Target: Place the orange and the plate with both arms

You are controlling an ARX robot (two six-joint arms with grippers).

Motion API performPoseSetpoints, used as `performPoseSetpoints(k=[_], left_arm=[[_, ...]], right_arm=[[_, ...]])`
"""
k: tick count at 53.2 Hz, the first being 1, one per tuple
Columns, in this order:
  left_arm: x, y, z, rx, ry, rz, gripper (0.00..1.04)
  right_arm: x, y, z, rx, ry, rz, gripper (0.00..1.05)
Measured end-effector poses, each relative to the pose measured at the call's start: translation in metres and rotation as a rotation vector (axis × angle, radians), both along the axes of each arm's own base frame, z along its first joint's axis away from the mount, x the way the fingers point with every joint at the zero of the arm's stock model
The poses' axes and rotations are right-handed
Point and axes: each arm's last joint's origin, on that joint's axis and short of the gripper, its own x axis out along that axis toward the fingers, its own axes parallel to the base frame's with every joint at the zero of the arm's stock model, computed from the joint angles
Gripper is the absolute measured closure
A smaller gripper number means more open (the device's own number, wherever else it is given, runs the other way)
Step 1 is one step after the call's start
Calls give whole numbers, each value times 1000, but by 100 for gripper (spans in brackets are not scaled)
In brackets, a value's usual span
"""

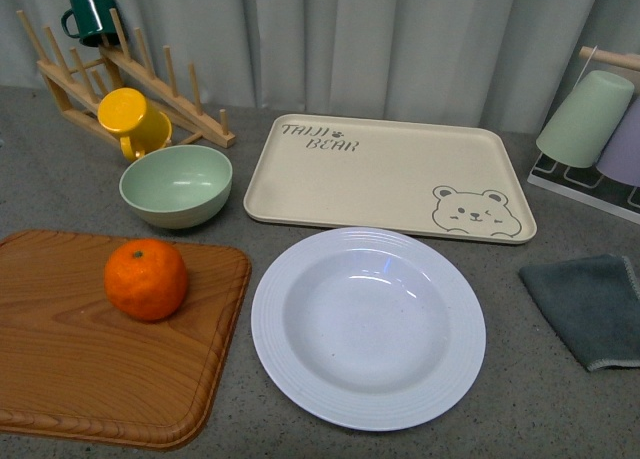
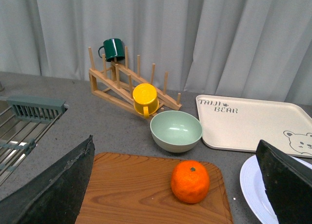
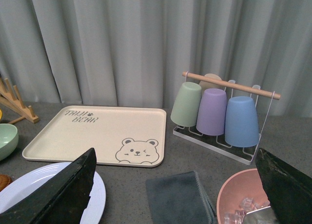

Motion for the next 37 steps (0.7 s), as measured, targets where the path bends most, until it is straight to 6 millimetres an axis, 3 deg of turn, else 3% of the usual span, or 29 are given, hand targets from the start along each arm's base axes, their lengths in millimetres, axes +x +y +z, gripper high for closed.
performPoseSetpoints(k=[37], left_arm=[[0, 0, 0, 0, 0, 0, 6]], right_arm=[[0, 0, 0, 0, 0, 0, 9]])
